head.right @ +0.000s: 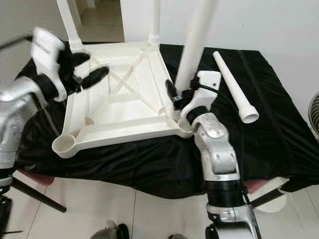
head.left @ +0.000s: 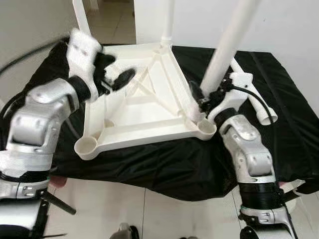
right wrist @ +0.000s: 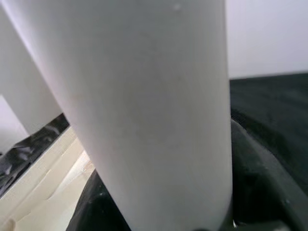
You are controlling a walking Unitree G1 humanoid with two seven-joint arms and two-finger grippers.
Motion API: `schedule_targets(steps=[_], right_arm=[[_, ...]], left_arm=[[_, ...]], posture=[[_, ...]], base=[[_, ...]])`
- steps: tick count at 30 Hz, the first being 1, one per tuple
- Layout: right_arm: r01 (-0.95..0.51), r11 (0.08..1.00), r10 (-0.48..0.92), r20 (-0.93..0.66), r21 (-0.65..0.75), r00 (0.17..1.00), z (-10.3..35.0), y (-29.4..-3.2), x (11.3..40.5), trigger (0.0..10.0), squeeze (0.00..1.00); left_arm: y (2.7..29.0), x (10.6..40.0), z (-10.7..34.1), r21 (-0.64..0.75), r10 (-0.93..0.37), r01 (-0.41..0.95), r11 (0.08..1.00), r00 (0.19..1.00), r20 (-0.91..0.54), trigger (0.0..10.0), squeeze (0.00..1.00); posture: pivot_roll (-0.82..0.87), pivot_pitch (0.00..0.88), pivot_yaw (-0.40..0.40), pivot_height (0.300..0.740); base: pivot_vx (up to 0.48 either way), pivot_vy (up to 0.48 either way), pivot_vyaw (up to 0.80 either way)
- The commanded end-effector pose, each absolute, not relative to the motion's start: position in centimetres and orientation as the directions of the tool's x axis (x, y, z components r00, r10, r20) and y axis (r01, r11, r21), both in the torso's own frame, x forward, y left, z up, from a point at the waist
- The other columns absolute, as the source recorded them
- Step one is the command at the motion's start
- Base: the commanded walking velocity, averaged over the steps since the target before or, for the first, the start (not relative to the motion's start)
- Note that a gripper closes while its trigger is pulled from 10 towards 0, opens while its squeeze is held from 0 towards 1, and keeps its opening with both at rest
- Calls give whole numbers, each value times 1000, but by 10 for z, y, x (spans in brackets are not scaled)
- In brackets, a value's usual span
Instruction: Building children table
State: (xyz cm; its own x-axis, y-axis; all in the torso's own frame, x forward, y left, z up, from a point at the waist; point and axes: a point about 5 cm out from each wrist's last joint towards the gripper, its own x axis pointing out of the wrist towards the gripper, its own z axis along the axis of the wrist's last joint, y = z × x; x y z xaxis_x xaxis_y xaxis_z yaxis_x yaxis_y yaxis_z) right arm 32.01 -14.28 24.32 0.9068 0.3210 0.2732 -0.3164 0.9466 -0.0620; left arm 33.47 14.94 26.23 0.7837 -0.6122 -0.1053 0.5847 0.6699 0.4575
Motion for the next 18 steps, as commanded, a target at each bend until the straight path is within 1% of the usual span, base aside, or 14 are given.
schedule_targets(steps=[1, 2, 3, 4, 8, 12, 14, 18], right_arm=[[-318, 946, 321, 267, -58, 909, 243, -147, 320, 10000, 0], [-309, 948, 317, 262, -73, 912, 243, -151, 321, 10000, 0], [-309, 948, 317, 262, -73, 912, 243, -151, 321, 10000, 0], [-307, 949, 316, 242, -76, 917, 239, -155, 322, 10000, 0], [-302, 950, 312, 191, -81, 931, 227, -162, 323, 10000, 0], [-308, 947, 319, 166, -89, 933, 221, -163, 324, 10000, 0], [-313, 945, 324, 128, -101, 937, 214, -163, 325, 10000, 0], [-317, 943, 327, 98, -105, 940, 206, -165, 325, 10000, 0]], left_arm=[[136, 331, 243, 476, -656, 655, 587, 729, -195, 10000, 0], [131, 328, 236, 466, -678, 686, 558, 701, -221, 10000, 0], [131, 328, 236, 466, -678, 686, 558, 701, -221, 10000, 0], [127, 326, 231, 458, -694, 710, 534, 678, -242, 10000, 0], [121, 323, 223, 444, -716, 736, 511, 651, -254, 10000, 0], [118, 320, 221, 427, -737, 754, 498, 628, -249, 10000, 0], [118, 316, 217, 438, -755, 775, 455, 596, -272, 10000, 0], [120, 315, 216, 451, -752, 775, 443, 595, -284, 10000, 0]], posture=[[-28, 103, 29, 740], [-37, 101, 29, 740], [-37, 101, 29, 740], [-37, 101, 29, 740], [-41, 108, 36, 740], [-34, 111, 31, 740], [-29, 112, 27, 740], [-24, 114, 26, 740]], base=[[0, 0, 0], [0, 0, 0], [0, 0, 0], [0, 0, 0], [0, 0, 0], [0, 0, 0], [0, 0, 0], [0, 0, 0]])
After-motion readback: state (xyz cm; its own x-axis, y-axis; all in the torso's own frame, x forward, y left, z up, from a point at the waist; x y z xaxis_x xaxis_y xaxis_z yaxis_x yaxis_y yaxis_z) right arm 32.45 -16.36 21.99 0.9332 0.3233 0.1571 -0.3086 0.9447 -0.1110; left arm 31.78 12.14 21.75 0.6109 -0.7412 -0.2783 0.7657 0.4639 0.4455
